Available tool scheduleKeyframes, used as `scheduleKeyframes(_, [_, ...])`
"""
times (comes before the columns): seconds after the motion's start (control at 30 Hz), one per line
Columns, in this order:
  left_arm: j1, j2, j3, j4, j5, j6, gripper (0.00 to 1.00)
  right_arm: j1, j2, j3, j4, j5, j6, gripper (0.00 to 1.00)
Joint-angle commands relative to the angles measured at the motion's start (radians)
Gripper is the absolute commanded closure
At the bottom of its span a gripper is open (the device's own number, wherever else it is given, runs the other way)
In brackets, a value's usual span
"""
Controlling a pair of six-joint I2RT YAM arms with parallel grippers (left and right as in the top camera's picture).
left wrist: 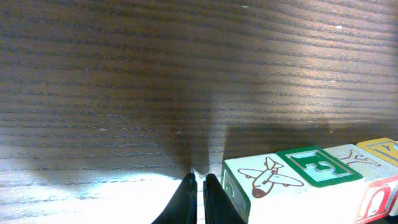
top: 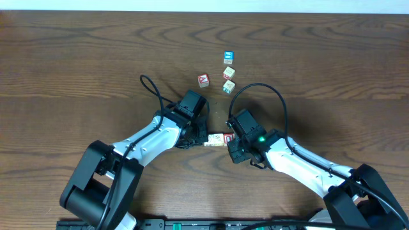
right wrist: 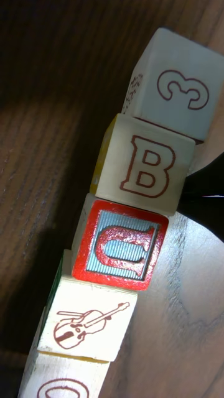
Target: Lift 5 blocks
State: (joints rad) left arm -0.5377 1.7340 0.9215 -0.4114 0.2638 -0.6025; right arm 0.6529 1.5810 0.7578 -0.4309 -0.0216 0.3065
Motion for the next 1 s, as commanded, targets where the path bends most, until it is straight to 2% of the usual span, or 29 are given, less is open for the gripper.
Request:
scheduleKeyframes(0.0, [0.003,0.015,-0.007,-0.002,0.005,-0.002,0.93,0.009,0.007,0.0,0.003,0.018,0.014,0.99])
scheduleKeyframes(0.37, [0.003,0.015,-0.007,-0.002,0.005,-0.002,0.92,0.009,0.007,0.0,0.0,0.024,0.014,0.99])
scheduleKeyframes(0.7, [0.003,0.015,-0.007,-0.002,0.005,-0.002,0.92,0.009,0.007,0.0,-0.068,0.0,0.015,0.99])
scheduleKeyframes(0.97, [0.003,0.015,-0.007,-0.002,0.006,-0.002,0.93,0.009,0.007,0.0,-0.086,0.053,0.068,0.99])
